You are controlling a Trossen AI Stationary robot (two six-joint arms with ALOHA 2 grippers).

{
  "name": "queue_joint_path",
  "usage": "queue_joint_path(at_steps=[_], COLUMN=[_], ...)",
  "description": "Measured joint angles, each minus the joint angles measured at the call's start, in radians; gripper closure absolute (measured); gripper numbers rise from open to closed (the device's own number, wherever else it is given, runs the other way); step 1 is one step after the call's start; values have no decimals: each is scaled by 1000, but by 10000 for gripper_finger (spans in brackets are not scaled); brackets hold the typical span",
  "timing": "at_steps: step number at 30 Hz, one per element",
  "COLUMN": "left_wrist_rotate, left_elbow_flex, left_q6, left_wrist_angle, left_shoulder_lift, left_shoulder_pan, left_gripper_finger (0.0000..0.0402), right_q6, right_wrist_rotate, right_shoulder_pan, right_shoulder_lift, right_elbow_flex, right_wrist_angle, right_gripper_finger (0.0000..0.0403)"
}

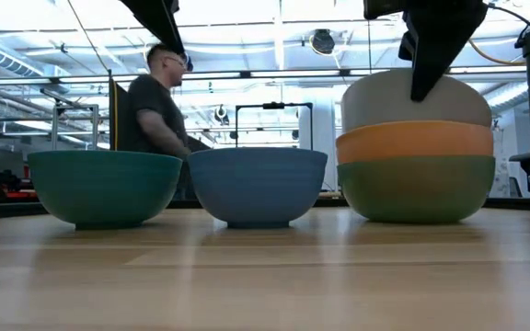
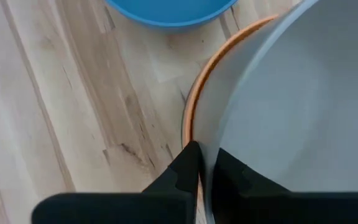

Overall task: Nest bowls inside each other
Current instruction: Stack the grey bowl on top of the orange bowl

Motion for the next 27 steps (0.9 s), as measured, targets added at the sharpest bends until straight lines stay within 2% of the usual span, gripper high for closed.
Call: queue_joint_path(at_steps=[9,14,19,24,27], left_wrist_rotate=[1,1,1,1,1], left_elbow_flex=[0,0,1,1,0], left_q6=[-24,-25,-25,-51,-55], left_wrist_angle=[-2,-5,-25,-27,-26], left_shoulder_lift=[0,0,0,0,0], left_shoulder_pan=[-4,-6,-22,-44,-66], left_gripper_finger=[221,221,221,221,221], right_q6=[-24,-26,-38,-70,-74], right_wrist_rotate=[0,1,60,53,42], right_shoulder_pan=[0,6,-10,-38,-51], right_shoulder_lift=[0,-2,3,5,5], right_elbow_flex=[67,124,122,71,26], right_wrist_angle=[-74,-91,-60,43,91], right_gripper_finger=[328,313,340,394,397])
